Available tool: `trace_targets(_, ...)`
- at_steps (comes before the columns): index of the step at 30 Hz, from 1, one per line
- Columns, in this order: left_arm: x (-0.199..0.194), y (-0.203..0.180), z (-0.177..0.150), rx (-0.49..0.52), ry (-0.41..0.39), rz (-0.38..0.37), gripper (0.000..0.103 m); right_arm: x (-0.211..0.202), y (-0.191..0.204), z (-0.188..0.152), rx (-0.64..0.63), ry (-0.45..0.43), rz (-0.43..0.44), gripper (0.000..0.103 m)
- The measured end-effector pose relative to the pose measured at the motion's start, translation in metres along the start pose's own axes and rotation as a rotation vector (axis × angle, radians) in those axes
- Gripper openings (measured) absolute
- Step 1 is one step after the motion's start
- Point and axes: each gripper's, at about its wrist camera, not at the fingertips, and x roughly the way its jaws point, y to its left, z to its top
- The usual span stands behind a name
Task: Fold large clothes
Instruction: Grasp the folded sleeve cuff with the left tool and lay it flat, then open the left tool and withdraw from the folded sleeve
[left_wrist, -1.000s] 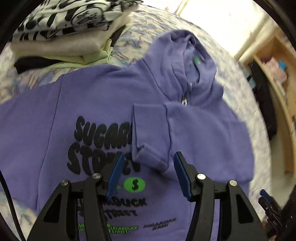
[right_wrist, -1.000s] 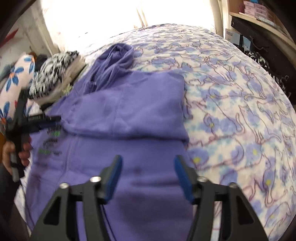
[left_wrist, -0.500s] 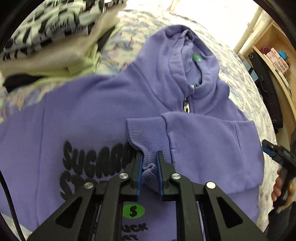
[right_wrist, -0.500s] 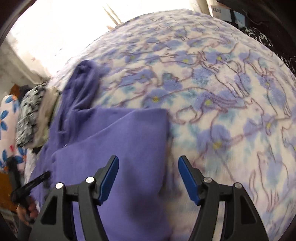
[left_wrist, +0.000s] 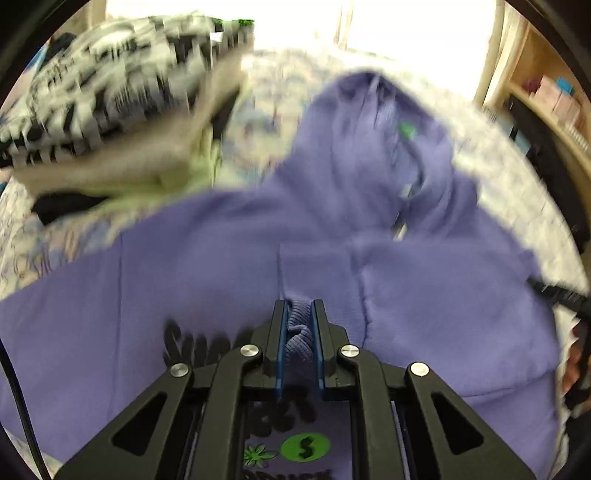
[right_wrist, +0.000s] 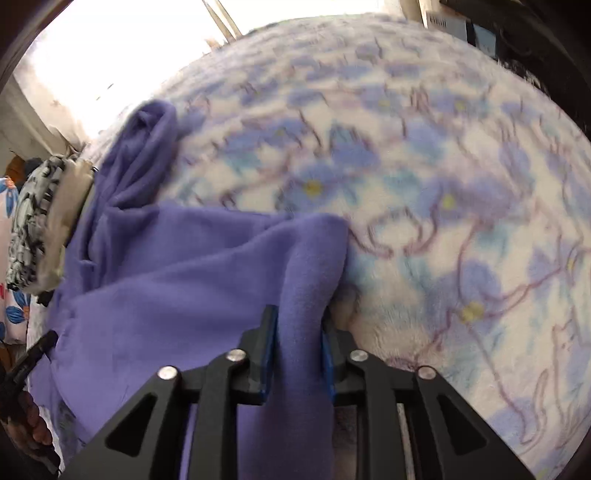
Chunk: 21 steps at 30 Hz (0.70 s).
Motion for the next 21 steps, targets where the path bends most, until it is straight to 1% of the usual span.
trace_targets(1, 0.002, 0.001, -0.003, 0.006, 0.004, 0.002, 0.011, -0.002, -0.001, 0.0, 0.011, 0.008, 0.0, 0.032)
trace_targets(2, 0.001, 0.003, -0.005, 0.009, -0.01, 0.004, 0.014, -0.007, -0.002, 0.0, 0.021, 0.019, -0.007, 0.036)
trace_targets(3, -0.002, 0.005, -0.004, 0.003, -0.01, 0.007, 0.014, -0.012, -0.002, 0.0, 0.014, 0.019, -0.017, 0.036)
trace_targets(4, -0.005, 0.007, -0.003, -0.008, -0.003, 0.002, 0.018, -0.018, 0.0, -0.002, -0.003, 0.016, -0.036, 0.036)
trace_targets(5, -0.009, 0.01, -0.002, -0.02, 0.004, 0.005, 0.02, -0.027, 0.003, -0.005, -0.032, 0.003, -0.066, 0.037)
trace_targets(7, -0.016, 0.012, -0.002, -0.023, -0.005, 0.011, 0.023, -0.042, 0.009, -0.012, -0.071, -0.02, -0.099, 0.037)
trace_targets(9, -0.031, 0.009, -0.002, 0.009, -0.034, 0.076, 0.025, -0.057, 0.016, -0.023, -0.105, -0.023, -0.133, 0.037)
trace_targets(10, -0.036, 0.005, -0.003, 0.029, -0.047, 0.098, 0.025, -0.06, 0.017, -0.026, -0.116, -0.019, -0.132, 0.037)
trace_targets(11, -0.043, -0.001, -0.005, 0.051, -0.058, 0.101, 0.025, -0.065, 0.023, -0.033, -0.132, -0.016, -0.123, 0.037)
trace_targets(12, -0.046, -0.007, -0.007, 0.058, -0.06, 0.089, 0.027, -0.069, 0.031, -0.04, -0.147, -0.017, -0.108, 0.037)
trace_targets(14, -0.053, -0.024, -0.01, 0.056, -0.062, 0.033, 0.032, -0.073, 0.046, -0.051, -0.181, -0.023, -0.072, 0.037)
trace_targets(16, -0.057, -0.036, -0.013, 0.041, -0.073, -0.033, 0.048, -0.077, 0.069, -0.067, -0.217, -0.041, -0.049, 0.037)
trace_targets(17, -0.058, -0.045, -0.015, 0.035, -0.084, -0.064, 0.05, -0.077, 0.077, -0.072, -0.223, -0.044, -0.036, 0.037)
trace_targets(19, -0.055, -0.062, -0.017, 0.039, -0.094, -0.091, 0.051, -0.071, 0.093, -0.083, -0.242, -0.042, 0.017, 0.037)
trace_targets(21, -0.044, -0.075, -0.021, 0.047, -0.068, -0.101, 0.051, -0.061, 0.101, -0.089, -0.257, -0.025, 0.012, 0.037)
